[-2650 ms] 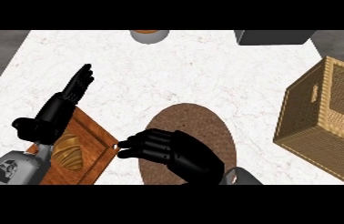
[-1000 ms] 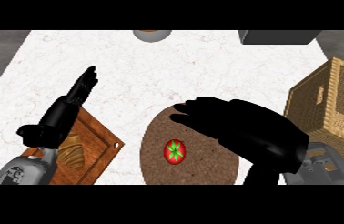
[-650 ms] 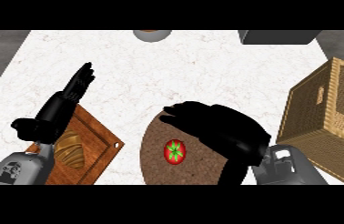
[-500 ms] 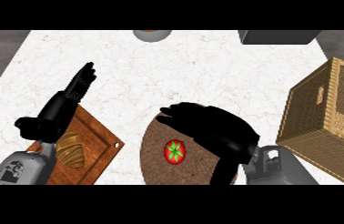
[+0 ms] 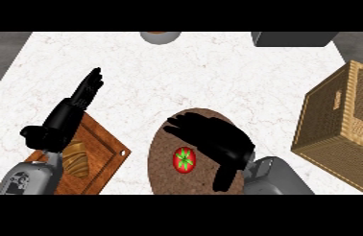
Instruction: Pick the tomato from the placemat and place it in the basket
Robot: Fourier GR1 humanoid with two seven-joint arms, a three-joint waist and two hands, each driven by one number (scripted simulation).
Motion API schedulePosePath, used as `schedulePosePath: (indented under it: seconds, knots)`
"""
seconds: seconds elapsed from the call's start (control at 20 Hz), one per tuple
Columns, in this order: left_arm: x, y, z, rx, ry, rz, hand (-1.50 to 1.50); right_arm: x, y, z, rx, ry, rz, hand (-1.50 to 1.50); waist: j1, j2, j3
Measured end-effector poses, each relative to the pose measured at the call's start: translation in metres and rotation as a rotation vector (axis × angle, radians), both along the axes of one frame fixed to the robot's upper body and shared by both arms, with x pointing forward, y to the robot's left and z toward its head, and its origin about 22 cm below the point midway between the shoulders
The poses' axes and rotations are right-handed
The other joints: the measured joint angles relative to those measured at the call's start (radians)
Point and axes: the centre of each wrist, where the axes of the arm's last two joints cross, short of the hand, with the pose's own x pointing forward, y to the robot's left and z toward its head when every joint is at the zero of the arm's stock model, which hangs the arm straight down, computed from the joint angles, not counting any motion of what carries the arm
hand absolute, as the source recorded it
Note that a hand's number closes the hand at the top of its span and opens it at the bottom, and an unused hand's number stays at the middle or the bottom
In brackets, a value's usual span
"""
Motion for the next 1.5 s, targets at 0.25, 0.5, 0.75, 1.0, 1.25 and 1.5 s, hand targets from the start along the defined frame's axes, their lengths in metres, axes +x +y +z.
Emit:
schedulePosePath:
  seconds: [0.25,0.5,0.75,1.0,1.25,1.5]
  knots:
    - [-0.003,-0.003,0.0,-0.003,-0.007,0.002,0.0,-0.003,0.004,-0.002,0.037,0.016,0.03,-1.5,-0.001,0.0,0.0]
    - [0.002,0.001,-0.003,-0.001,-0.01,0.003,0.0,-0.006,0.01,0.002,0.035,0.016,0.041,-1.5,-0.002,-0.001,0.0]
    - [0.001,0.0,0.006,0.0,-0.01,-0.001,0.0,-0.004,0.007,-0.007,-0.008,-0.003,0.024,-1.5,-0.001,-0.001,0.0]
    - [-0.004,0.004,0.007,-0.002,-0.005,0.002,0.0,-0.01,0.018,-0.012,-0.049,-0.021,0.021,-1.5,-0.001,-0.001,0.0]
    - [0.0,0.003,0.002,-0.007,-0.003,-0.001,0.0,-0.013,0.029,-0.023,-0.065,-0.029,0.022,-1.5,-0.001,0.0,0.0]
    - [0.0,0.006,0.005,-0.008,-0.003,0.0,0.0,-0.008,0.033,-0.028,-0.088,-0.029,0.008,-1.5,-0.001,0.0,0.0]
